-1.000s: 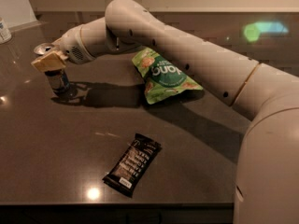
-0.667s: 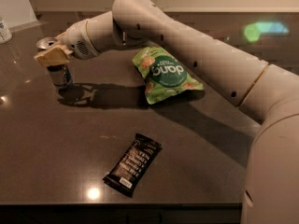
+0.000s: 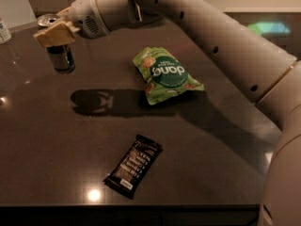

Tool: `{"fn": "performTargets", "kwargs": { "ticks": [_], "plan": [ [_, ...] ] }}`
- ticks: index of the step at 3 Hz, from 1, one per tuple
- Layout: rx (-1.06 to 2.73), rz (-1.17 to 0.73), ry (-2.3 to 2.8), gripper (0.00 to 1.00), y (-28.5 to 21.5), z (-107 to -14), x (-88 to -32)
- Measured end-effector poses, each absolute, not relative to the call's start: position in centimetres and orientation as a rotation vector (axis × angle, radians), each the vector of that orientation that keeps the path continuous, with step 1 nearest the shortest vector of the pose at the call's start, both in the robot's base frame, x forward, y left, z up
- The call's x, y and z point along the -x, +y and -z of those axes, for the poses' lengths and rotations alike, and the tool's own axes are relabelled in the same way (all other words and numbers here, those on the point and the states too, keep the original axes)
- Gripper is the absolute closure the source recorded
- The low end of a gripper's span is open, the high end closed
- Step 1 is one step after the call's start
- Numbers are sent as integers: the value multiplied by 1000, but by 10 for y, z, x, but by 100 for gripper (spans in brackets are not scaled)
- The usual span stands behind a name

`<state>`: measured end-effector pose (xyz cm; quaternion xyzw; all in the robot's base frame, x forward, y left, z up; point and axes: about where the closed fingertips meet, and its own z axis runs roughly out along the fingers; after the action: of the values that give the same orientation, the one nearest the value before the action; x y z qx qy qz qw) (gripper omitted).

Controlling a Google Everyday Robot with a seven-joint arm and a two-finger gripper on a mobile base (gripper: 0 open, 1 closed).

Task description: Pick redbull can

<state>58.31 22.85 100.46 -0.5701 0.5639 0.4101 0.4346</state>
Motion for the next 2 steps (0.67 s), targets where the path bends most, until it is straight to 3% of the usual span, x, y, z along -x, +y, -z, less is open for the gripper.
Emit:
{"fn": "performTargets", "kwargs": {
  "ticks": [2],
  "plan": [
    [1523,-1023,1348,100,210,-1042,-564]
  ]
}}
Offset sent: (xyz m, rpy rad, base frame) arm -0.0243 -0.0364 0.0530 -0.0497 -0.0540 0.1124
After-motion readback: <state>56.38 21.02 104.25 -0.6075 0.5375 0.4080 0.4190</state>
